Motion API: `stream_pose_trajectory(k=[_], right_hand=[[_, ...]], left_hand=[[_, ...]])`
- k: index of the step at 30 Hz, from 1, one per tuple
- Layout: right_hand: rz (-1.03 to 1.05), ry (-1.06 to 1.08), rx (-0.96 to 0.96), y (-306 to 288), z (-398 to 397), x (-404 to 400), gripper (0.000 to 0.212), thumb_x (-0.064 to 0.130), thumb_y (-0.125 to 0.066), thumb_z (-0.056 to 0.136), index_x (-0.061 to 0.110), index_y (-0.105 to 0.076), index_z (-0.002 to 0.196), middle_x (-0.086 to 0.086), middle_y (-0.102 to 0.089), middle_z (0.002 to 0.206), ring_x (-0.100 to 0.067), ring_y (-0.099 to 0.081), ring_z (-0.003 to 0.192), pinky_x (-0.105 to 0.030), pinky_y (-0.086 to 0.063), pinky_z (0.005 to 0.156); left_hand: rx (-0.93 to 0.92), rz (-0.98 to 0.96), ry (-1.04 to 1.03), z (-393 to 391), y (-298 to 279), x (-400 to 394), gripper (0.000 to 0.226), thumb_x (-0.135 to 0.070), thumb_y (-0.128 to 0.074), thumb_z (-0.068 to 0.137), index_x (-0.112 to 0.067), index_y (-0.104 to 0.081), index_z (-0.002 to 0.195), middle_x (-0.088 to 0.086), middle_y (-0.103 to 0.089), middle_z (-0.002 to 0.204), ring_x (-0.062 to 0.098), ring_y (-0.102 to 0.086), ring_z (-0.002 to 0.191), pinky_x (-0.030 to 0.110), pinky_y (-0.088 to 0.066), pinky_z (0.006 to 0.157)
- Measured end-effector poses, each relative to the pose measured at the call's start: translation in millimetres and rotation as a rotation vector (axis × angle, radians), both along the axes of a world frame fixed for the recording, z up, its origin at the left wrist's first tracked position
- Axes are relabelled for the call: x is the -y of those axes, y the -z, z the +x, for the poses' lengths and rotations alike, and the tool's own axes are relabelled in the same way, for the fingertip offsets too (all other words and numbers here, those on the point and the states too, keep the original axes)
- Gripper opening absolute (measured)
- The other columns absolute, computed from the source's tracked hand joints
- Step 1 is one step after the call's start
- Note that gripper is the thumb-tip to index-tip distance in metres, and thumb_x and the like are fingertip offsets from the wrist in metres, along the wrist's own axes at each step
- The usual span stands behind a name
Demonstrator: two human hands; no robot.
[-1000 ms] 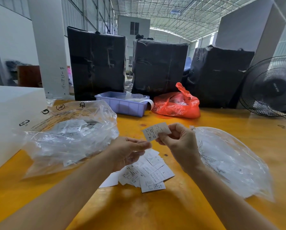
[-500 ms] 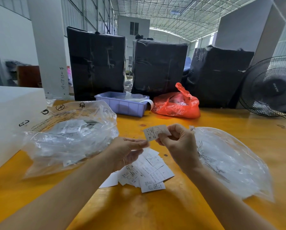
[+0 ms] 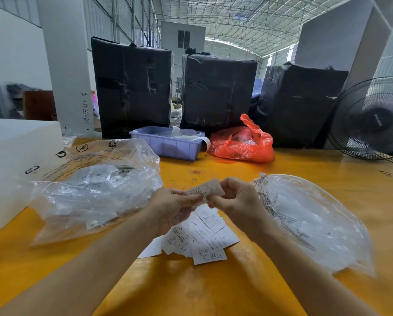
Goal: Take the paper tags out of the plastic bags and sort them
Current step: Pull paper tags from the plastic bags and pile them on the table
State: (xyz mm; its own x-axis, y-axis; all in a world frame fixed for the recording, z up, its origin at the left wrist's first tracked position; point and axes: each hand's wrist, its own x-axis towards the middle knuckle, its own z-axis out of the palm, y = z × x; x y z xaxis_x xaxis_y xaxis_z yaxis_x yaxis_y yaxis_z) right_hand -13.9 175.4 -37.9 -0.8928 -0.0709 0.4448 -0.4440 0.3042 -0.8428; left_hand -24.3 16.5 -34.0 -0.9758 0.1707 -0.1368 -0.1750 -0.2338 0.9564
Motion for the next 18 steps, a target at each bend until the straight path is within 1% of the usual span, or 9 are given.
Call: stream_pose_trajectory(k=[2,4,5,9,10,12,14,15,18], right_hand=[[-0.005,-0.026,0.022,-1,0,-1,0.011,0.001,-0.067,0.083,0.002,-0.064,0.093,-0.013,-0.071,0.081,-0.021,-0.067,0.071,-0.028,-0.056,0.068],[0.041,-0.022,0.039,-3,0,-2,0.005,0.007,-0.060,0.090,0.006,-0.064,0.092,-0.005,-0.069,0.076,-0.011,-0.064,0.065,-0.020,-0.051,0.061],[0.088,-0.005,0.037,-3,-1,-3,0.011,0.010,-0.055,0.094,0.006,-0.064,0.091,-0.001,-0.066,0.073,-0.006,-0.061,0.061,-0.018,-0.048,0.058],[0.162,-0.013,0.097,-3,-2,-4,0.026,0.011,-0.044,0.099,0.006,-0.058,0.077,0.001,-0.050,0.063,-0.003,-0.047,0.053,-0.021,-0.041,0.056],[0.181,-0.037,0.110,-3,-2,-5,0.026,0.010,-0.044,0.099,0.007,-0.058,0.077,0.001,-0.050,0.063,-0.001,-0.046,0.052,-0.021,-0.042,0.057],[0.201,-0.076,0.121,-3,-1,-4,0.013,0.010,-0.049,0.097,0.010,-0.062,0.093,-0.001,-0.054,0.068,-0.001,-0.049,0.055,-0.024,-0.045,0.061],[0.169,-0.056,0.099,-1,-3,-4,0.022,0.010,-0.059,0.091,0.015,-0.059,0.113,-0.001,-0.062,0.071,-0.003,-0.055,0.058,-0.023,-0.049,0.063],[0.140,-0.035,0.078,-1,-3,-4,0.026,0.009,-0.062,0.089,0.013,-0.060,0.114,0.000,-0.065,0.071,-0.003,-0.057,0.057,-0.020,-0.049,0.061],[0.123,0.006,0.037,-2,-2,-3,0.014,0.010,-0.060,0.091,0.005,-0.069,0.099,0.003,-0.065,0.068,0.000,-0.054,0.052,-0.015,-0.046,0.054]], left_hand=[[-0.025,-0.042,0.008,0,0,1,0.017,-0.001,-0.072,0.071,0.007,-0.065,0.084,0.004,-0.066,0.055,0.006,-0.060,0.044,0.015,-0.044,0.040],[-0.044,-0.084,0.007,-1,1,1,0.019,-0.007,-0.074,0.068,0.004,-0.066,0.080,0.003,-0.066,0.056,0.009,-0.060,0.050,0.015,-0.046,0.044],[-0.055,-0.103,0.009,0,0,0,0.018,-0.010,-0.075,0.068,0.002,-0.066,0.077,0.003,-0.066,0.057,0.010,-0.060,0.054,0.016,-0.047,0.045],[-0.081,-0.137,0.006,1,1,-3,0.025,-0.029,-0.071,0.067,-0.005,-0.068,0.072,0.002,-0.069,0.063,0.013,-0.060,0.061,0.019,-0.048,0.050],[-0.085,-0.147,0.002,1,1,-4,0.026,-0.032,-0.069,0.071,-0.006,-0.067,0.071,0.001,-0.069,0.063,0.013,-0.061,0.062,0.020,-0.048,0.052],[-0.096,-0.170,-0.014,2,2,-5,0.031,-0.036,-0.063,0.082,-0.008,-0.065,0.070,0.001,-0.068,0.062,0.012,-0.062,0.063,0.020,-0.049,0.051],[-0.108,-0.183,-0.022,4,3,-7,0.035,-0.038,-0.058,0.087,-0.008,-0.065,0.070,0.000,-0.067,0.062,0.012,-0.063,0.062,0.019,-0.049,0.048],[-0.108,-0.185,-0.024,5,3,-8,0.035,-0.039,-0.057,0.088,-0.009,-0.065,0.071,-0.001,-0.067,0.060,0.012,-0.062,0.062,0.019,-0.049,0.047],[-0.097,-0.187,-0.055,7,4,-11,0.036,-0.042,-0.058,0.087,-0.011,-0.065,0.071,-0.004,-0.066,0.056,0.011,-0.062,0.063,0.020,-0.048,0.047]])
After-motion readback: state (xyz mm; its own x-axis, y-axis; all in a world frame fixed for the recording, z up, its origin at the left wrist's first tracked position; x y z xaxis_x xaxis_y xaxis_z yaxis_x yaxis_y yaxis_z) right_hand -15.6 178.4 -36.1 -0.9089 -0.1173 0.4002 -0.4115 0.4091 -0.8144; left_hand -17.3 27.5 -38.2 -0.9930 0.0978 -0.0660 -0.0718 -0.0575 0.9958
